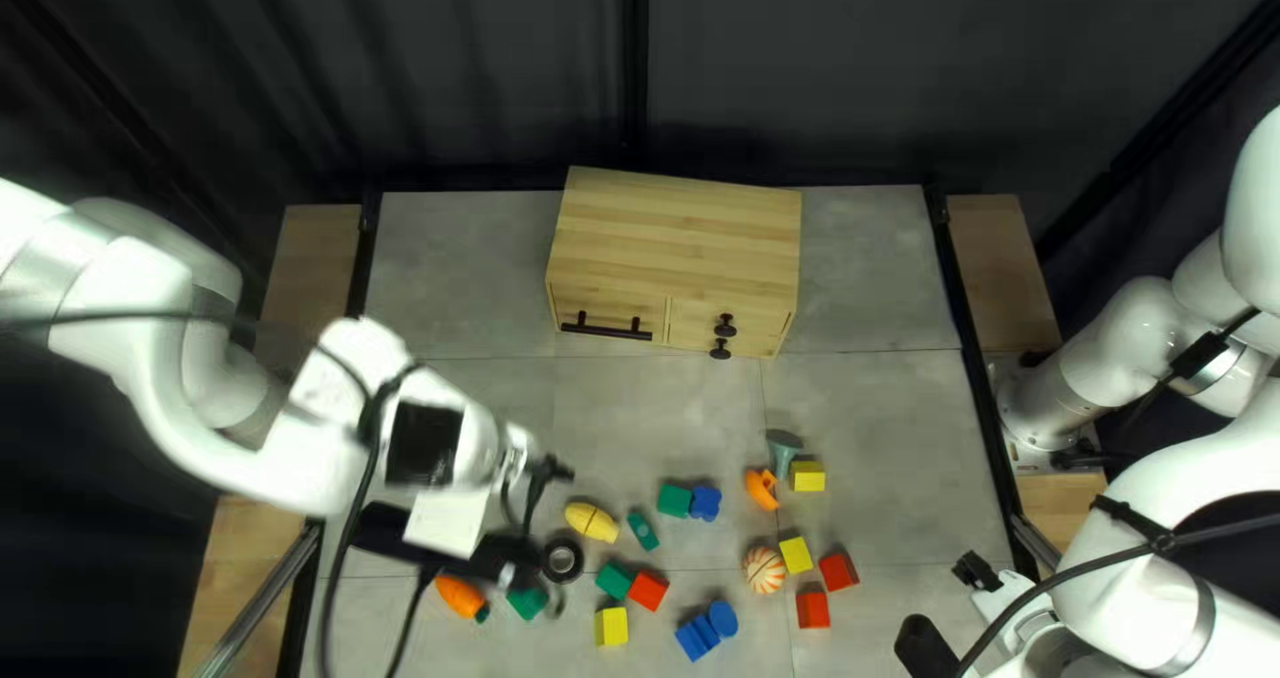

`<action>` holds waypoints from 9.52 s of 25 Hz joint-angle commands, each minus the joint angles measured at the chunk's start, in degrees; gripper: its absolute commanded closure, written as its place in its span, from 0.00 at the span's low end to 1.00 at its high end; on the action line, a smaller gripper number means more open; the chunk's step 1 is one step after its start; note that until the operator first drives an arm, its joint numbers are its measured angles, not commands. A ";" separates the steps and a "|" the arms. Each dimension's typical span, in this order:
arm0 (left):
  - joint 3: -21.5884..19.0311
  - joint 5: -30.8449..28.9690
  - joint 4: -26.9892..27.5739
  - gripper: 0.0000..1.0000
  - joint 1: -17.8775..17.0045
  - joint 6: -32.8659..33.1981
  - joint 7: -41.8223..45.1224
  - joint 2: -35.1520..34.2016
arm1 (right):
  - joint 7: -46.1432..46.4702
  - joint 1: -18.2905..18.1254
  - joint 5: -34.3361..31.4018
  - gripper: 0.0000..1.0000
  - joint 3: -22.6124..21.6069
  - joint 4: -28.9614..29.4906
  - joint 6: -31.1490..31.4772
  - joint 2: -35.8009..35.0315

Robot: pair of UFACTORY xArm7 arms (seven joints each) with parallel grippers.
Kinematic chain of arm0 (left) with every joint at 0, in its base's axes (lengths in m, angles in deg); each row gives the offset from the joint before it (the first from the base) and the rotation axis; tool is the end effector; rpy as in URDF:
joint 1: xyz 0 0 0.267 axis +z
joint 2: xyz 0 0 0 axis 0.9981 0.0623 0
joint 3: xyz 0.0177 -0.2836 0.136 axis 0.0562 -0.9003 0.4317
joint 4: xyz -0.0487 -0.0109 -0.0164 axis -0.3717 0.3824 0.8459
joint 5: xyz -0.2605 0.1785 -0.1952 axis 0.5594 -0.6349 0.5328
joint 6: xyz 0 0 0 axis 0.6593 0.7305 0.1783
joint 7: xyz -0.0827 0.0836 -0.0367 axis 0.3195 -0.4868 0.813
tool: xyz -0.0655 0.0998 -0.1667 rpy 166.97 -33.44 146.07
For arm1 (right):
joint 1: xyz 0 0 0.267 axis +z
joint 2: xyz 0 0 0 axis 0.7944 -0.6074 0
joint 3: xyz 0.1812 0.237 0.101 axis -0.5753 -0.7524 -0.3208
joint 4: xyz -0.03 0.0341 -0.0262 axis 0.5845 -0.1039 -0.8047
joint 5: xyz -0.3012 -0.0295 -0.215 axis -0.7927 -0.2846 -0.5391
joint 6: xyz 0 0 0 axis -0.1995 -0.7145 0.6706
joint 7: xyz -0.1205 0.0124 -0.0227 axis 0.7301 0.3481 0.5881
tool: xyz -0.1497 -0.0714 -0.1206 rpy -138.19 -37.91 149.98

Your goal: Open drawers and place objects into drawer and close

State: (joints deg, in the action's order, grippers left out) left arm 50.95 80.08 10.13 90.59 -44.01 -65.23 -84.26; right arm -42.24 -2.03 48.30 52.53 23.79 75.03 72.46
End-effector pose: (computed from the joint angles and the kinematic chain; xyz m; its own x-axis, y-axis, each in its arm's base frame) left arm 0.3502 -0.0775 0.1769 0.2188 -0.9683 -0.1203 -0.9744 -0.2233 0.0251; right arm 0.2172 0.2693 0.1471 0.8303 0.4607 -0.3136 0.5418 -0.7989 0.2610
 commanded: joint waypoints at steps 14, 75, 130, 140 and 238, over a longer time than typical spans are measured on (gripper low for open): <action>0.18 0.62 -3.18 0.00 3.94 7.07 13.40 -1.00 | 0.00 0.00 0.00 0.00 0.00 0.00 0.00 0.00; -12.26 -24.94 -5.35 0.00 10.26 26.95 78.32 11.20 | 0.00 0.00 0.00 0.00 0.00 0.00 0.00 0.00; -6.44 -61.46 -4.13 0.00 14.31 31.79 104.67 24.09 | 0.00 0.00 0.00 0.00 0.00 0.00 0.00 0.00; -5.34 -61.60 -1.15 0.00 14.65 28.73 106.21 28.98 | 0.00 0.00 0.00 0.00 0.00 0.00 0.00 0.00; -6.89 -48.49 2.23 0.00 15.45 22.38 100.31 29.82 | 0.00 0.00 0.00 0.00 0.00 0.00 0.00 0.00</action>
State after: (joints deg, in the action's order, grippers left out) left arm 44.62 30.83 12.13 106.55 -20.87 35.08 -54.21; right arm -42.24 -2.03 48.30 52.53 23.79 75.03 72.46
